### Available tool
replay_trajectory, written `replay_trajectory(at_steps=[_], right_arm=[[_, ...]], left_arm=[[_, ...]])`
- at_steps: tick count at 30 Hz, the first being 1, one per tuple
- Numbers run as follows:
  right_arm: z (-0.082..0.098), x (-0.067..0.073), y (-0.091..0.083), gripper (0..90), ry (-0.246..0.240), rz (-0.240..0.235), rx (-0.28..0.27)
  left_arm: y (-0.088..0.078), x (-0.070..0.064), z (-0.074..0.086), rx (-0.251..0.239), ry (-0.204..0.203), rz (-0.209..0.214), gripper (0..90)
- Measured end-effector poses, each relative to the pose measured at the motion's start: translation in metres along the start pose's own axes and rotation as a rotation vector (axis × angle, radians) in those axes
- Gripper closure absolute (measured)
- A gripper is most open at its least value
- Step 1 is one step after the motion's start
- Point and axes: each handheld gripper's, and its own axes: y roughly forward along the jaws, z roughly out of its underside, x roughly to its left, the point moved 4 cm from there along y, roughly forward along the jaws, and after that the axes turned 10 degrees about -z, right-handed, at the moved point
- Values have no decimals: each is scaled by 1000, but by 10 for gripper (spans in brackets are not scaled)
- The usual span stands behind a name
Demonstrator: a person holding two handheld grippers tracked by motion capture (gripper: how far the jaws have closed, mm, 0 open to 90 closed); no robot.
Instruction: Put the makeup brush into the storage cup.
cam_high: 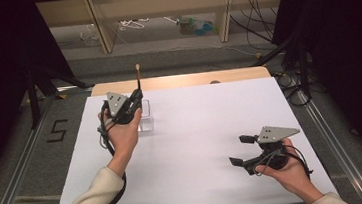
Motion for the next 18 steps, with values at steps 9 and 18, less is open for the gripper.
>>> replay_trajectory(at_steps=[9,18], right_arm=[[0,0,0,161,0,-2,0],[0,0,0,161,-1,-8,0]], left_arm=[[6,-1,1,-4,-2,1,832],[12,1,1,-11,-1,6,833]])
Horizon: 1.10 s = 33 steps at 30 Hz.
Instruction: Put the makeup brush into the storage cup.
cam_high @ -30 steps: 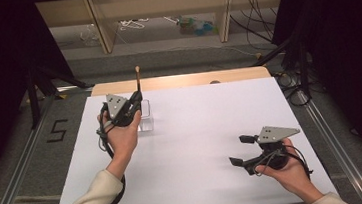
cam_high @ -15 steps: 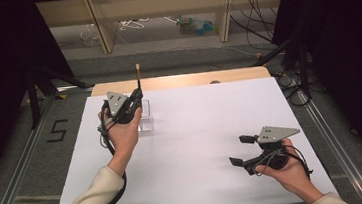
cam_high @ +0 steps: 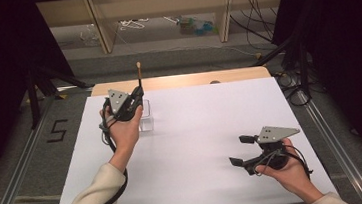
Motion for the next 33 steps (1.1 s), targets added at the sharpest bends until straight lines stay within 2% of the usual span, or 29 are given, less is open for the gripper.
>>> replay_trajectory(at_steps=[7,13,33], right_arm=[[0,0,0,161,3,-1,0],[0,0,0,161,0,0,0],[0,0,0,161,-1,4,2]], left_arm=[[4,3,1,0,-2,-11,832],[7,3,1,-17,-12,-4,832],[12,6,4,-12,-6,-22,832]])
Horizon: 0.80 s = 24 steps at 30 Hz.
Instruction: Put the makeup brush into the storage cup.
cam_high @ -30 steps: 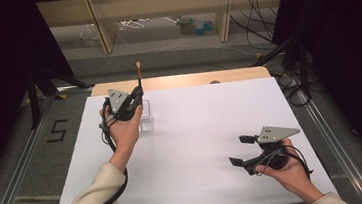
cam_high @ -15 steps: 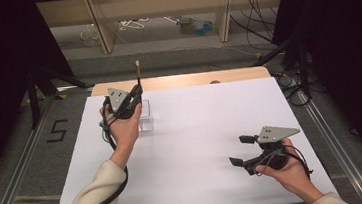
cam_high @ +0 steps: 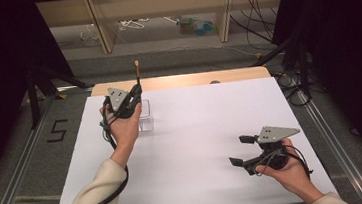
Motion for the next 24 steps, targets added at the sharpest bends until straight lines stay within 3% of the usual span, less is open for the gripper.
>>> replay_trajectory(at_steps=[24], right_arm=[[0,0,0,161,0,-5,-1]], left_arm=[[6,-1,2,0,8,-3,832]])
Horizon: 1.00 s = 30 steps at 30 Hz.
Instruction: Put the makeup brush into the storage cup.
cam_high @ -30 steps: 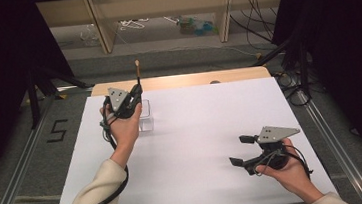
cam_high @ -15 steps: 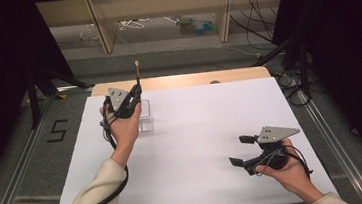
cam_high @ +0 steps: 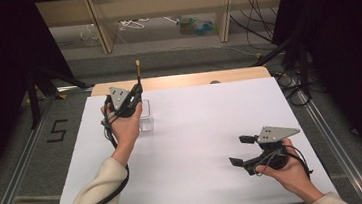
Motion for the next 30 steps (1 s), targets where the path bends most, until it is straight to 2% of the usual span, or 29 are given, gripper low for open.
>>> replay_trajectory(at_steps=[30], right_arm=[[0,0,0,161,2,-2,-1]], left_arm=[[7,0,3,3,4,2,832]])
